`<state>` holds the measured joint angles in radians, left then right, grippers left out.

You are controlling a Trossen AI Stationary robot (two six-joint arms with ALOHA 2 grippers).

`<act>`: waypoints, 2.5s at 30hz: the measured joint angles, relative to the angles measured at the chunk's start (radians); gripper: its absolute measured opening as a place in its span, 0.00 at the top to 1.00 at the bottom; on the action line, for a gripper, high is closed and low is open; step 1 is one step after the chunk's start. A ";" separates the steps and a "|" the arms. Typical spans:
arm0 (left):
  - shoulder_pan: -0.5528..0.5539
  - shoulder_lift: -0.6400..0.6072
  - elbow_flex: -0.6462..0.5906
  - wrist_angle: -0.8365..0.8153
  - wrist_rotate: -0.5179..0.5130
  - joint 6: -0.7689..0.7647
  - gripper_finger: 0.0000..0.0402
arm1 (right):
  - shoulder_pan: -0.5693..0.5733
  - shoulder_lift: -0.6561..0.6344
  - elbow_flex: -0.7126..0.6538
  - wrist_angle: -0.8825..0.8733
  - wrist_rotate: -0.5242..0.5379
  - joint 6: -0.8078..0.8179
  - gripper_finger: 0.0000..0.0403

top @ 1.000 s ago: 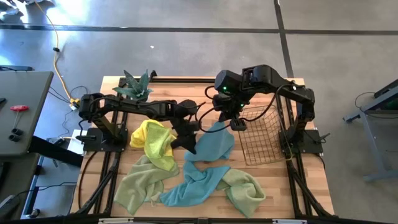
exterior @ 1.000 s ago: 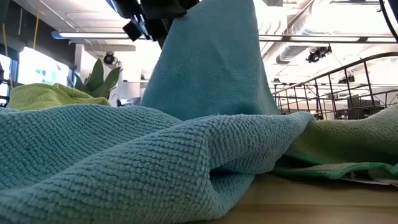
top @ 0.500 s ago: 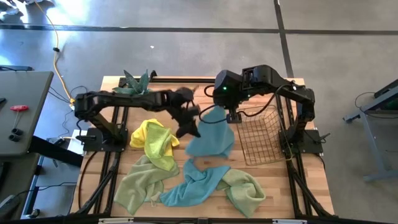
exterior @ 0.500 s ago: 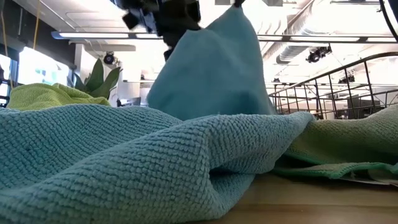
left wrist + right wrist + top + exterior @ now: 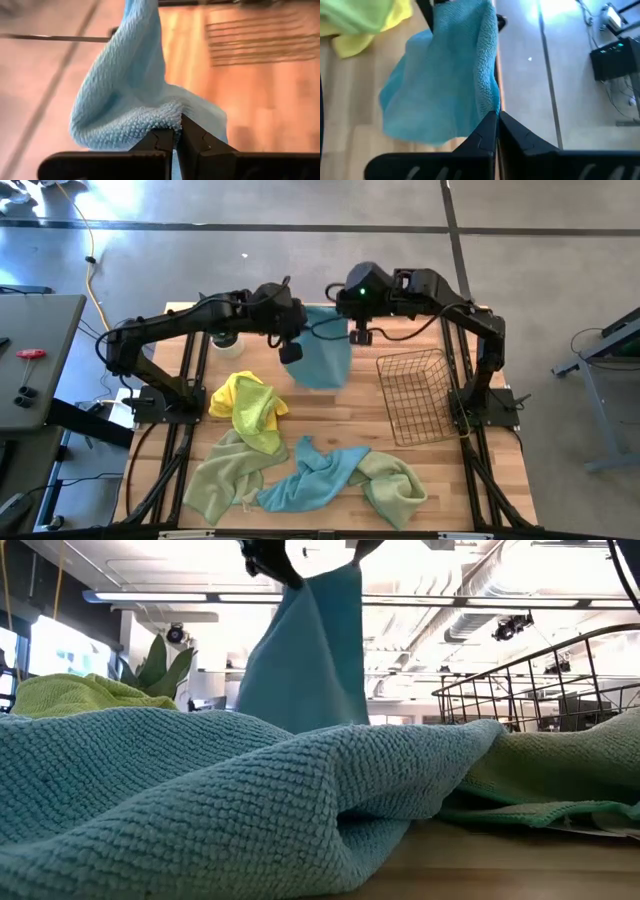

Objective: Fold microfiber towels
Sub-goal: Fold the top blue microfiber cloth

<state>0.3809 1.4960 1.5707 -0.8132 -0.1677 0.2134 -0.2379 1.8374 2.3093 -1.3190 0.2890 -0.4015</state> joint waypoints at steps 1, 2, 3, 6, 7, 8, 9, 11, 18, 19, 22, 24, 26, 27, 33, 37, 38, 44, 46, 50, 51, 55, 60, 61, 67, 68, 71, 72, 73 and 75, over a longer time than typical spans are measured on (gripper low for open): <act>0.003 0.000 0.000 -0.002 -0.029 0.025 1.00 | -0.012 0.000 0.000 0.005 0.000 0.000 1.00; 0.007 0.000 0.000 -0.006 -0.053 0.048 1.00 | -0.025 0.000 0.000 0.011 0.000 0.000 1.00; 0.013 0.000 0.000 -0.008 -0.075 0.069 1.00 | -0.038 0.001 0.000 0.017 0.000 0.002 1.00; 0.037 0.010 0.001 0.007 -0.146 0.140 1.00 | -0.081 0.012 0.000 0.062 0.000 0.020 1.00; 0.048 0.017 0.001 0.020 -0.173 0.167 1.00 | -0.094 0.019 0.000 0.085 0.000 0.024 1.00; 0.062 0.023 0.001 0.027 -0.202 0.195 1.00 | -0.108 0.024 0.000 0.111 0.000 0.025 1.00; 0.078 0.028 0.000 0.037 -0.227 0.223 1.00 | -0.123 0.030 0.000 0.133 0.000 0.024 1.00; 0.110 0.032 0.000 0.062 -0.257 0.275 1.00 | -0.148 0.041 0.000 0.167 0.000 0.022 1.00; 0.229 0.036 0.000 0.137 -0.258 0.306 1.00 | -0.208 0.061 0.000 0.214 0.131 -0.046 1.00; 0.244 0.036 0.000 0.152 -0.254 0.305 1.00 | -0.214 0.061 0.000 0.225 0.141 -0.060 1.00; 0.273 0.036 0.000 0.177 -0.209 0.289 1.00 | -0.224 0.061 0.000 0.251 0.120 -0.075 1.00; 0.281 0.036 0.000 0.161 -0.159 0.255 1.00 | -0.223 0.061 0.000 0.245 0.111 -0.067 1.00; 0.276 0.036 0.000 0.117 -0.107 0.206 1.00 | -0.221 0.061 0.000 0.221 0.093 -0.047 1.00; 0.269 0.036 0.000 0.088 -0.079 0.167 1.00 | -0.218 0.061 0.000 0.195 0.063 -0.038 1.00; 0.185 0.046 0.000 -0.112 0.068 -0.040 1.00 | -0.186 0.088 0.000 -0.062 -0.234 0.128 1.00; 0.102 0.083 -0.005 -0.189 0.085 -0.080 1.00 | -0.145 0.133 0.000 -0.206 -0.248 0.140 1.00; 0.080 0.093 -0.013 -0.188 0.083 -0.080 1.00 | -0.136 0.147 0.000 -0.228 -0.248 0.139 1.00; 0.001 0.147 -0.071 -0.173 0.070 -0.080 1.00 | -0.087 0.193 -0.002 -0.243 -0.237 0.091 1.00; -0.009 0.150 -0.076 -0.175 0.070 -0.080 1.00 | -0.081 0.193 -0.001 -0.236 -0.237 0.086 1.00; -0.014 0.146 -0.087 -0.173 0.128 -0.084 1.00 | -0.080 0.187 -0.001 -0.244 -0.237 0.118 1.00; -0.014 0.144 -0.087 -0.171 0.142 -0.094 1.00 | -0.080 0.186 -0.001 -0.247 -0.237 0.130 1.00; -0.015 0.141 -0.087 -0.169 0.155 -0.117 0.94 | -0.080 0.186 -0.001 -0.251 -0.237 0.139 1.00; -0.017 0.141 -0.087 -0.169 0.160 -0.132 0.80 | -0.080 0.186 -0.001 -0.251 -0.239 0.139 1.00; -0.017 0.141 -0.087 -0.169 0.166 -0.132 0.77 | -0.080 0.186 -0.001 -0.251 -0.239 0.136 1.00; 0.000 0.132 -0.087 -0.145 0.184 -0.142 0.67 | -0.077 0.186 -0.001 -0.252 -0.353 0.118 1.00; 0.001 0.132 -0.087 -0.123 0.186 -0.137 0.66 | -0.073 0.186 -0.001 -0.252 -0.384 0.098 1.00; 0.000 0.132 -0.087 0.001 0.223 -0.103 0.65 | -0.054 0.184 -0.001 -0.253 -0.456 0.017 1.00; -0.001 0.132 -0.087 0.052 0.248 -0.093 0.65 | -0.047 0.184 -0.001 -0.253 -0.469 -0.013 1.00; -0.002 0.132 -0.087 0.097 0.271 -0.085 0.65 | -0.040 0.184 -0.001 -0.253 -0.475 -0.040 1.00; -0.003 0.132 -0.088 0.164 0.309 -0.079 0.65 | -0.026 0.182 0.000 -0.259 -0.474 -0.075 1.00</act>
<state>0.3783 1.6276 1.4830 -0.6492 0.1417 0.1342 -0.2640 2.0195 2.3089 -1.5780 -0.1852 -0.4762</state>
